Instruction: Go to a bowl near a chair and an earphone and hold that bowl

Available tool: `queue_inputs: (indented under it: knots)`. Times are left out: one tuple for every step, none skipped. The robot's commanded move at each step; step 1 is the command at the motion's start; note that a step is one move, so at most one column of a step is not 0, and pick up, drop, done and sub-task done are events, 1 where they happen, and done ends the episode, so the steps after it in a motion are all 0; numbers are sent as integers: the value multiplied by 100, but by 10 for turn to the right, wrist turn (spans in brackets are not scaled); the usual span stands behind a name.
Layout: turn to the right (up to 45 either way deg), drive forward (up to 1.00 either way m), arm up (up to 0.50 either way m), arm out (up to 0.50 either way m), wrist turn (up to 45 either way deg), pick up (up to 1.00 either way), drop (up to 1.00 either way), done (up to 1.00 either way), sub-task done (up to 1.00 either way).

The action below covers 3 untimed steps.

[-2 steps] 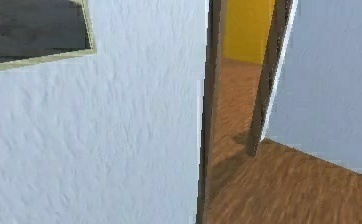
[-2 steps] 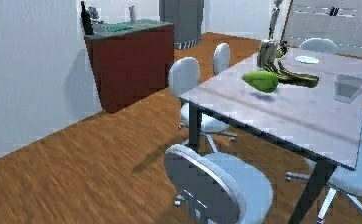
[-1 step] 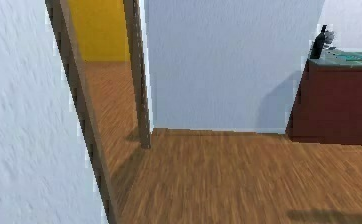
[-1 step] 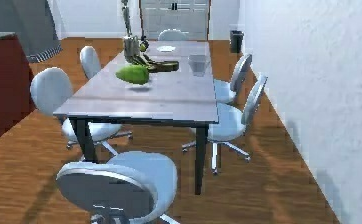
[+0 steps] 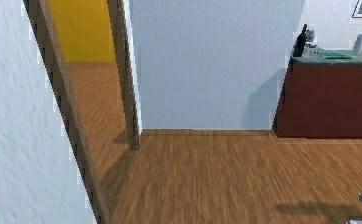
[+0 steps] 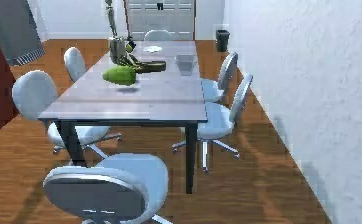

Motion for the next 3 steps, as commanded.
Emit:
queue_inputs:
  knots:
    - [0, 75, 0, 0, 0, 0, 0, 0, 0]
    - [450, 0, 0, 0, 0, 0, 0, 0, 0]
    - [90, 0, 0, 0, 0, 0, 0, 0, 0]
